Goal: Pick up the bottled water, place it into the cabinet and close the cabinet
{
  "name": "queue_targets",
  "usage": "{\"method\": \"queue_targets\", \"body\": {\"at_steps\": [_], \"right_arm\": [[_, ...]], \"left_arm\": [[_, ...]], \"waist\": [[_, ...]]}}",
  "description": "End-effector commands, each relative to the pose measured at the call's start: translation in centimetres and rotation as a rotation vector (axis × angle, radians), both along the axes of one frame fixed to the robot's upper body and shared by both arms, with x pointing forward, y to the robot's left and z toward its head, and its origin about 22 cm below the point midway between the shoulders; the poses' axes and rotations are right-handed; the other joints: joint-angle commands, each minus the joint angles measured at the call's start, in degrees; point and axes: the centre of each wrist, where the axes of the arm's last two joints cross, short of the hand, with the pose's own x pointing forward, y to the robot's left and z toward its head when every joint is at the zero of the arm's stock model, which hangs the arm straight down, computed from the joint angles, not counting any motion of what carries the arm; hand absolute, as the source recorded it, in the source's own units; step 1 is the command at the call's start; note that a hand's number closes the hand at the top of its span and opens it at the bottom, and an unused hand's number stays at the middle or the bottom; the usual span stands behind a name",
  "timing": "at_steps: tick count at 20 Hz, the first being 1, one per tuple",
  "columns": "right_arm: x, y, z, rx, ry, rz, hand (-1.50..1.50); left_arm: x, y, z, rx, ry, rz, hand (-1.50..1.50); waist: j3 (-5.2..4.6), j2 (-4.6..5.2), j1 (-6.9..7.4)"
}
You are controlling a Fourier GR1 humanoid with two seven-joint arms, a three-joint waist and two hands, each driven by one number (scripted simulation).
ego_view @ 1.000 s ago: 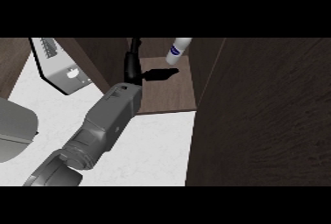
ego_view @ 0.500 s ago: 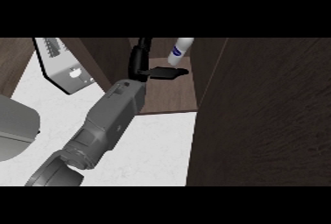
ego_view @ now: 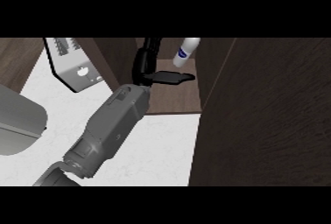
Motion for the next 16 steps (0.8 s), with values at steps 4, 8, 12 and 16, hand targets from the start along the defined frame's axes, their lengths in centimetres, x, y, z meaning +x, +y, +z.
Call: {"method": "queue_targets", "body": {"at_steps": [4, 8, 12, 16], "right_arm": [[-2.3, -0.1, 2.3, -0.007, 0.007, 0.0, -1.5], [-2.0, -1.0, 2.7, -0.067, -0.041, 0.006, -1.5], [-1.8, -0.1, 2.1, -0.2, -0.01, 0.09, 1.5], [-2.5, 0.0, 2.7, -0.252, 0.054, 0.201, 1.5]], "left_arm": [[-4.0, -0.7, -1.1, -0.061, 0.021, -0.068, 1.5], [-7.0, 1.4, -2.5, -0.065, 0.038, -0.068, 1.5], [-10.9, 2.6, -4.6, -0.063, 0.071, -0.075, 1.5], [-13.5, 4.7, -3.8, -0.058, 0.051, -0.05, 1.5]], "waist": [[-0.01, -0.77, 2.68], [0.01, -0.63, 2.81], [-0.05, -0.85, 3.29], [-0.02, -0.59, 2.62]]}}
